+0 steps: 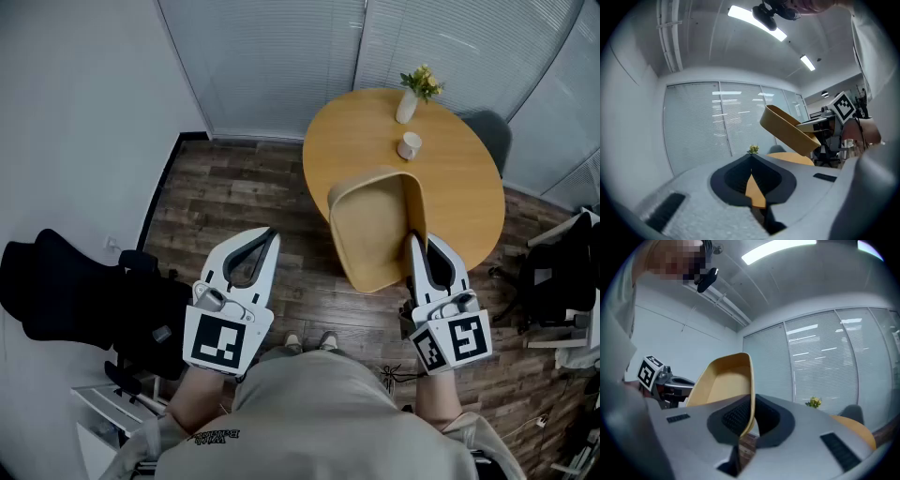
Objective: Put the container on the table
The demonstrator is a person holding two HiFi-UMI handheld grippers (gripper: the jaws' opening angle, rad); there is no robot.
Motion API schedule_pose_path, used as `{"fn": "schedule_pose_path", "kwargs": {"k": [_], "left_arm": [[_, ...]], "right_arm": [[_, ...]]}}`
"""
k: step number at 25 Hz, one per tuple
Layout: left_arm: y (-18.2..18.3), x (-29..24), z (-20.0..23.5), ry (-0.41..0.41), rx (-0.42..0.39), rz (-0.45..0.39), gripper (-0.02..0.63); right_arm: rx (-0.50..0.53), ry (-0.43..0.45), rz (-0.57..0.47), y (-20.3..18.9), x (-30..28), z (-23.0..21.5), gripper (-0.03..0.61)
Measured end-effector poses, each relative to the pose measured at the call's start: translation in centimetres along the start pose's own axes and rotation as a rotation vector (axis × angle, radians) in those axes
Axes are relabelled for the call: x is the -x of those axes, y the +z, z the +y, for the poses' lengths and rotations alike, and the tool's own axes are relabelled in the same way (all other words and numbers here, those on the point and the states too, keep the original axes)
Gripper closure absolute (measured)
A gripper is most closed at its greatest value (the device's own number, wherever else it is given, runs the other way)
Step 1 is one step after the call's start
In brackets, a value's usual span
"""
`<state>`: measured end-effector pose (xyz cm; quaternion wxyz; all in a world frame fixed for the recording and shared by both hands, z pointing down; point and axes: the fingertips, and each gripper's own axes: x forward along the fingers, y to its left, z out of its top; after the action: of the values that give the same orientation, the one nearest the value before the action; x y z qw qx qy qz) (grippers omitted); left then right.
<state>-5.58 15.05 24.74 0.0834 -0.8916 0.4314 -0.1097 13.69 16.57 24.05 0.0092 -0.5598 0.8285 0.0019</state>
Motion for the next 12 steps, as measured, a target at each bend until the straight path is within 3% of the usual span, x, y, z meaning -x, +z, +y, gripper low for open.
{"fn": "schedule_pose_path", "kwargs": {"k": [12], "left_arm": [[0.47,-0.59,-0.46,-0.016,-0.008,-0.012,0.592]], "right_arm": [[-0.026,-0.014,-0.016,0.47,0.32,-0.53,0.546]]}}
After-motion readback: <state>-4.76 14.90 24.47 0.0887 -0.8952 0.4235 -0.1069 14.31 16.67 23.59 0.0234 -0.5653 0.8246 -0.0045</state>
